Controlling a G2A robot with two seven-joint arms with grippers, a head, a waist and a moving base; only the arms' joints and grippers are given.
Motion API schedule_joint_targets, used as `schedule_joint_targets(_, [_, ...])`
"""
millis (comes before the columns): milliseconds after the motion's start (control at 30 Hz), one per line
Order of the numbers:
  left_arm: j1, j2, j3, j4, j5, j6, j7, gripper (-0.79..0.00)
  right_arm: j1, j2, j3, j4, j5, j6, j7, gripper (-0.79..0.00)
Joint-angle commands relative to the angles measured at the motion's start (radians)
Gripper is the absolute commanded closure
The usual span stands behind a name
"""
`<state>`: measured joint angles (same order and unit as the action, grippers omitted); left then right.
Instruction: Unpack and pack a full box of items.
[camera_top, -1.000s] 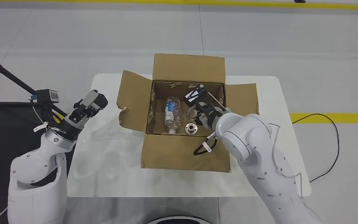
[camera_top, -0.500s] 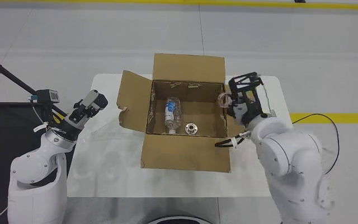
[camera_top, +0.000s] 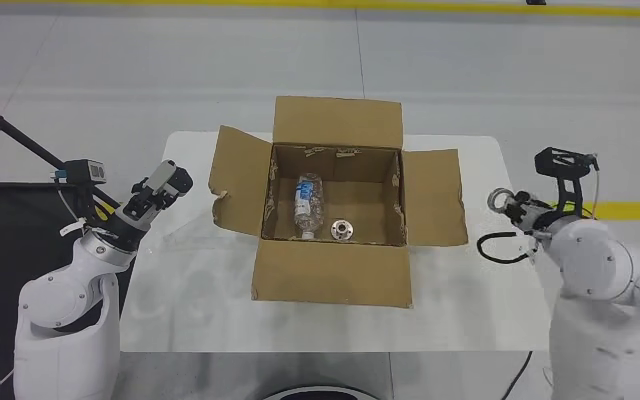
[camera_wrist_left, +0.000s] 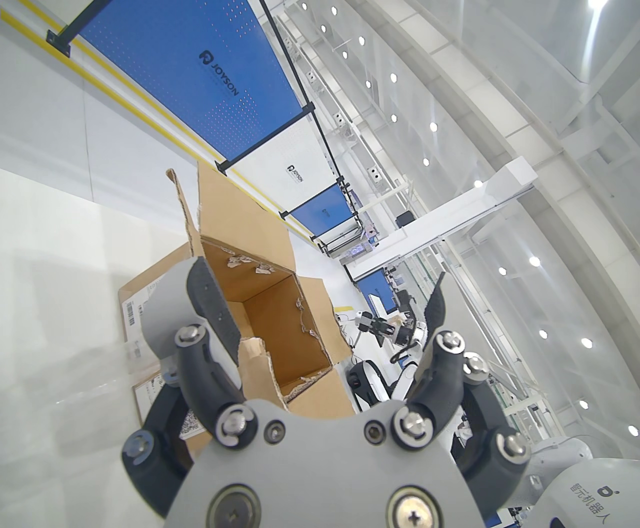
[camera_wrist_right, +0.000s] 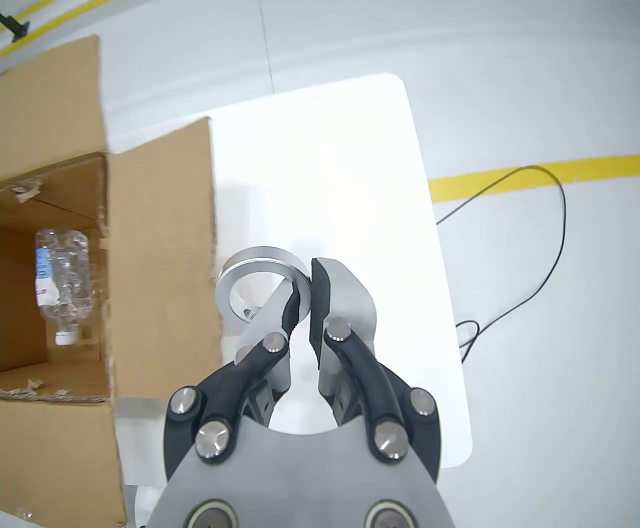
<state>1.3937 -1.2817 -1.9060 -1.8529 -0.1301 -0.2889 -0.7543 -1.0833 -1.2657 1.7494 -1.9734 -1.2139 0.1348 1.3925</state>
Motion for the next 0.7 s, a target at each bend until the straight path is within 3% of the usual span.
schedule_joint_targets(0, [0.0, 0.0, 0.0, 0.0, 0.0, 0.0, 0.0, -0.785, 0.046, 0.004, 0.005, 0.117, 0.013, -0.015, 0.007, 0.0])
schedule_joint_targets(367, [0.0, 0.0, 0.0, 0.0, 0.0, 0.0, 0.0, -0.785, 0.343, 0.02, -0.053, 0.695, 0.028, -0.077, -0.061, 0.0])
schedule_joint_targets(667, [0.0, 0.0, 0.0, 0.0, 0.0, 0.0, 0.0, -0.785, 0.519, 0.025, -0.149, 1.007, -0.055, -0.103, -0.092, 0.0])
